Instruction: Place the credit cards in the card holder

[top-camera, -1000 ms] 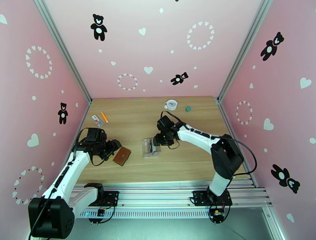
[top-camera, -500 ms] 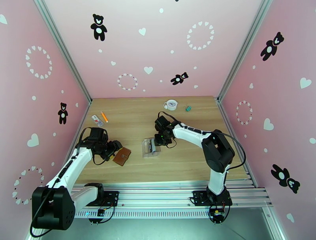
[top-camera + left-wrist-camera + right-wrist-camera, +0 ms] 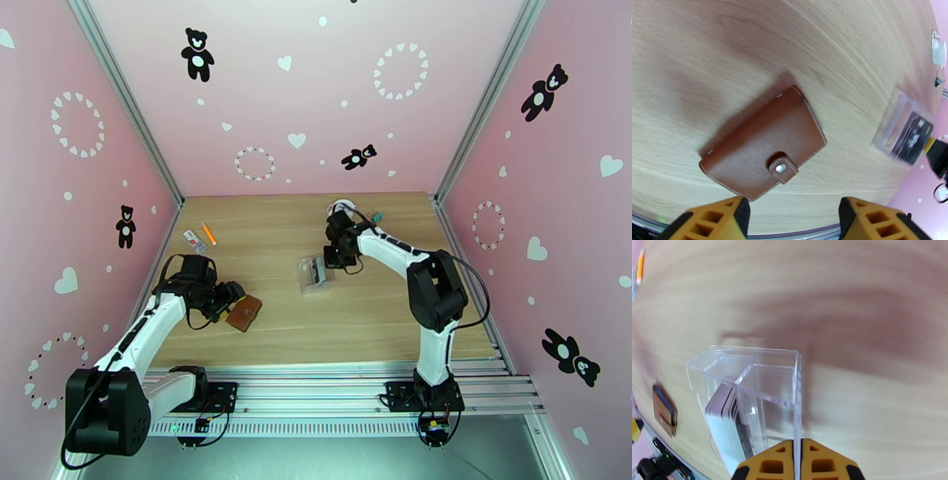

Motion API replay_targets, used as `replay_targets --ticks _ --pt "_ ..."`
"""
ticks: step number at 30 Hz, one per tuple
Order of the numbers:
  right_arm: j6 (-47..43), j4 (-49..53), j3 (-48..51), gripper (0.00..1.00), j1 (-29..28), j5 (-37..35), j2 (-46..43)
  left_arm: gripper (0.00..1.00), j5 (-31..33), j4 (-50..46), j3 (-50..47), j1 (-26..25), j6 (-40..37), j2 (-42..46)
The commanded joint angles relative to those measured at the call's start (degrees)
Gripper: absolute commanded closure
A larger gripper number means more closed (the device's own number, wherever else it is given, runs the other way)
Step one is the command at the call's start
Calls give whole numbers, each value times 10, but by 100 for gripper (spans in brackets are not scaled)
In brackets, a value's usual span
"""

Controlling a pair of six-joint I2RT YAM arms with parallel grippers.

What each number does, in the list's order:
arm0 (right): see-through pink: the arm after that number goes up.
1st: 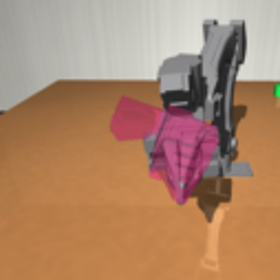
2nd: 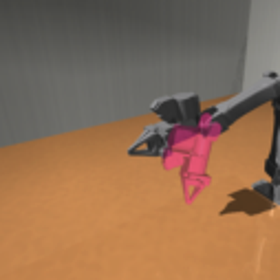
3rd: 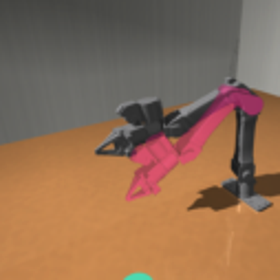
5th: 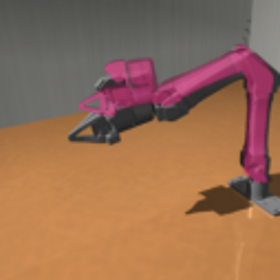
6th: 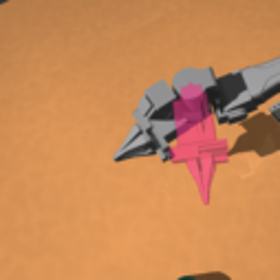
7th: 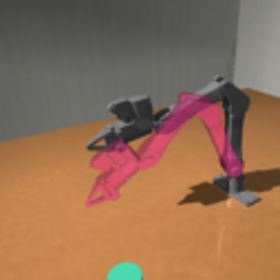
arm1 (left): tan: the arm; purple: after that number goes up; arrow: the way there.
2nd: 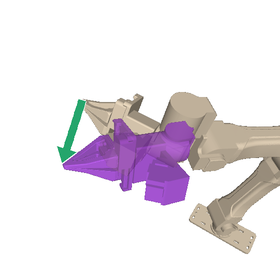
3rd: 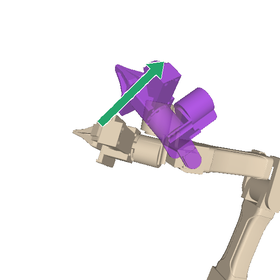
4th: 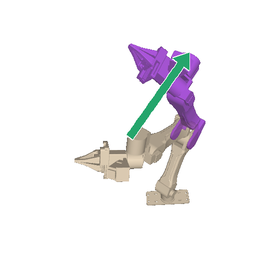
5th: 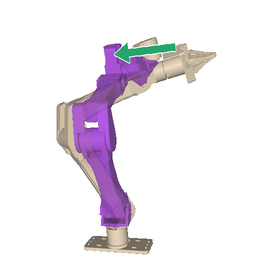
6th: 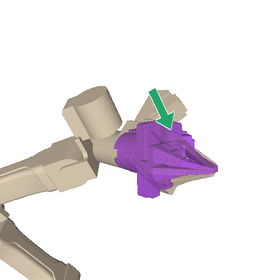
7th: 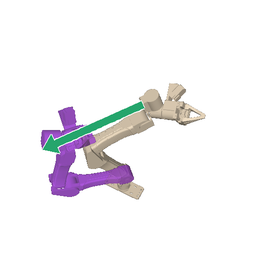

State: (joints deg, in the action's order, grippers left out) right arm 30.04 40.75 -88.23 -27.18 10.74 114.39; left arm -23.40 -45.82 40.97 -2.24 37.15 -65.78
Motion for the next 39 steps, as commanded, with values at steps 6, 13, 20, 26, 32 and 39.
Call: replay_targets --ticks 6,13,20,26,32,39 --pt "-45 61 -112 100 69 39 76 36 -8 1 -2 -11 -3 -9" --pt "-67 100 -179 100 85 46 127 35 -5 5 3 -13 -5 -15" --pt "-64 104 -187 59 87 29 102 31 43 27 20 -13 -2 -55" --pt "-52 102 -161 45 87 -1 19 28 94 36 44 -7 -12 -123" --pt "-33 78 -73 44 87 10 -81 28 98 83 23 -4 -15 -180" --pt "-13 60 23 44 87 22 -163 39 36 136 -3 -29 11 -214"
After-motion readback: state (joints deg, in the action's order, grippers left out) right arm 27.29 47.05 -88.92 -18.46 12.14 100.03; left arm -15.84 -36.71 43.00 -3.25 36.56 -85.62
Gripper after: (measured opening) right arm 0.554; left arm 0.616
